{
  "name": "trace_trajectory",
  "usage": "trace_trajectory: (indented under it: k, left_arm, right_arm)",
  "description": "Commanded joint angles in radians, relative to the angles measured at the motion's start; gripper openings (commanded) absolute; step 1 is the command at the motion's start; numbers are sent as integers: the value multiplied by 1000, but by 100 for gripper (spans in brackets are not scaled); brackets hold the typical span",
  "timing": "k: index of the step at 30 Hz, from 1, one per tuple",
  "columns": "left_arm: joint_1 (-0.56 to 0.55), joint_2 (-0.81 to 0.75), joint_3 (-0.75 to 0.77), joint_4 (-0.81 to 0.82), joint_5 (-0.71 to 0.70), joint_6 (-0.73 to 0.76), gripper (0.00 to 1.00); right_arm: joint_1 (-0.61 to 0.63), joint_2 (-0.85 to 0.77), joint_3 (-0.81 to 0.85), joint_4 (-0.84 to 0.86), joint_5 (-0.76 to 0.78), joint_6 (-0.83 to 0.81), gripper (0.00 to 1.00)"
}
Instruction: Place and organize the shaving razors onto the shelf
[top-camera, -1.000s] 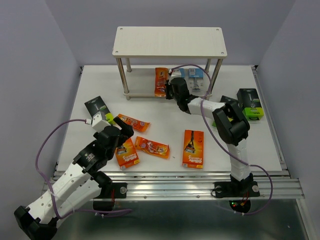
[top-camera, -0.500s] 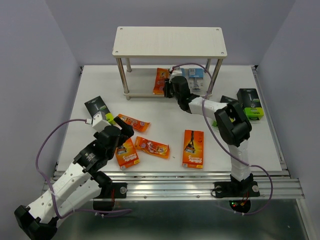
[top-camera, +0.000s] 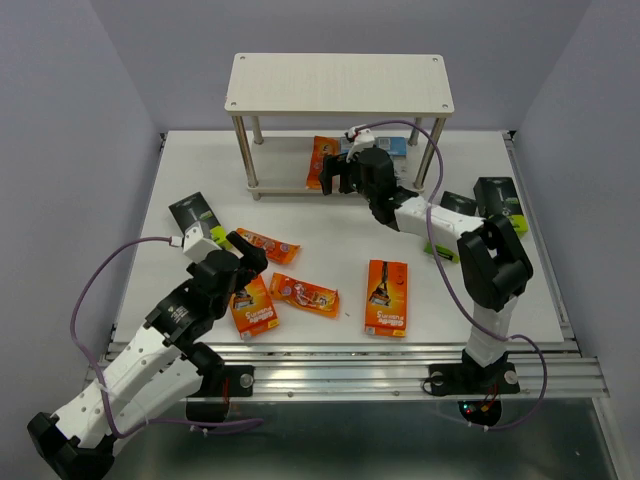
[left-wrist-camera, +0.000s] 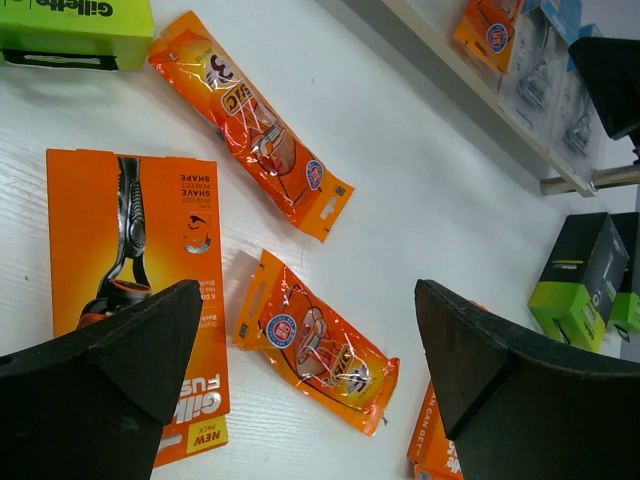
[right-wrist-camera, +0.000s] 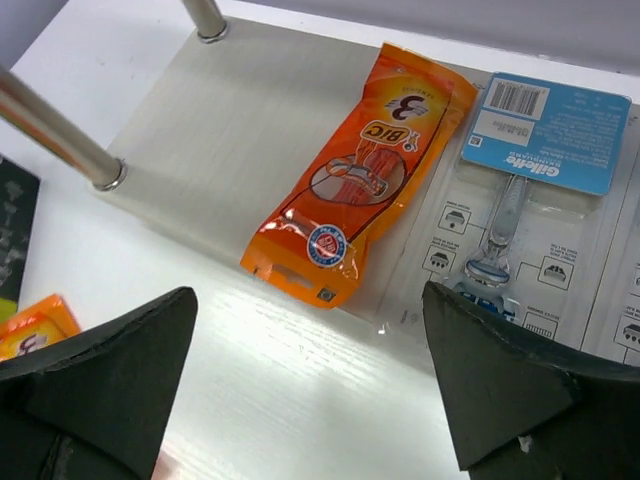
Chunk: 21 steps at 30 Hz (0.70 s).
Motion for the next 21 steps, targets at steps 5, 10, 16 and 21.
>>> trace_trajectory:
  k: [5, 10, 16, 21]
  left_arm:
    - [8, -56, 48, -44, 18, -11, 99]
    - [7, -107, 32, -77, 61, -19, 99]
    - [7, -142, -17, -73, 130, -25, 99]
    - [8, -99, -92, 31, 195, 3, 99]
  right_arm:
    - [89, -241, -201, 8, -186, -163, 100]
    - [165, -390, -295, -98, -200, -199, 100]
    - [188, -499, -453, -187, -186, 25, 100]
    - [208, -573, -537, -217, -249, 51, 100]
